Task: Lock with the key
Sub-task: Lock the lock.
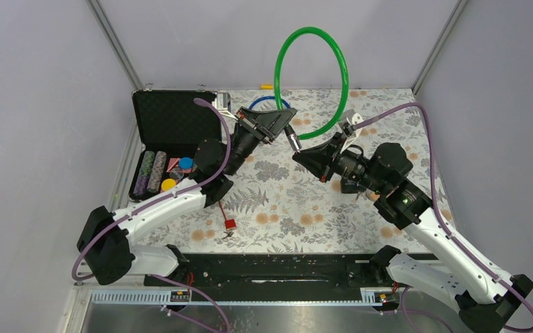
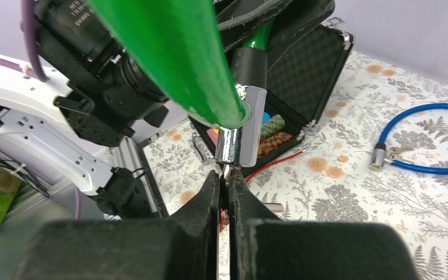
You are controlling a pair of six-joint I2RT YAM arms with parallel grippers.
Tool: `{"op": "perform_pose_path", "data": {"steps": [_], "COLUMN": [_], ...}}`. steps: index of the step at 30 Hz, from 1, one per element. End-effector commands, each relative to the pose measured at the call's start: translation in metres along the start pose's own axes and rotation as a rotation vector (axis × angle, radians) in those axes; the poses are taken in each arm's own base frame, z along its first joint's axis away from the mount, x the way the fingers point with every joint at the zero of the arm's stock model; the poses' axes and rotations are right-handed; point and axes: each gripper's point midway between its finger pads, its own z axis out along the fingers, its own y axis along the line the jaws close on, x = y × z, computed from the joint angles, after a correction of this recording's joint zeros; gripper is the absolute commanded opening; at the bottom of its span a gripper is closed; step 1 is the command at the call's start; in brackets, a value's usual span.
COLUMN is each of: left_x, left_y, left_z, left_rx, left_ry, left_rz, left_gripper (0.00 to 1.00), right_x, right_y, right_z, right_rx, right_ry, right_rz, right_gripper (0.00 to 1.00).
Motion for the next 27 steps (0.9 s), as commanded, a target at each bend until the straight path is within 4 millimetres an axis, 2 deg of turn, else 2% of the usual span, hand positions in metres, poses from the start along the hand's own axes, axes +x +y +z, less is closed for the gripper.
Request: {"op": "perform_pose_path", "data": {"steps": [1,5,10,13,22,27], "left_x": [-0.025,-0.03,-0.042,-0.046,-0.053,-0.064], "left_y": [-0.04,-0.024,-0.003,0.0,-0.005,-0.024], "left_z": [-0.003,-0.004,-0.011,-0.016,-0.02,-0.027], "left_rx": [0.044,-0.083,-0.241,-0.258,-0.253,-0.185], "left_ry": [-0.081,-0.095,-0.141,-0.163,-0.183,-0.22], "left_rz": [-0.002,0.02,0.051,0.057,0.102,0.184], "left_gripper": [0.0,0.0,0.0,0.0,0.0,0.0], "right_x": [-0.024,-0.022,-0.013,-0.011,0.0,0.009], "right_y": [-0.009,-0.024,-0.03,-0.031,-0.021,-0.01], "right_z": [-0.002,-0.002,-0.005,-0.007,-0.012,-0.023], "right_rx": [0.054,0.111,0.11,0.108,0.046,0.016], "right_ry": [-0.058,-0.055,-0.079,-0.09,-0.045,0.055], "right_rz": [-0.17,-0.266,-0.404,-0.442,-0.443,-0.382], "right_gripper": [0.0,0.0,0.0,0.0,0.0,0.0]}}
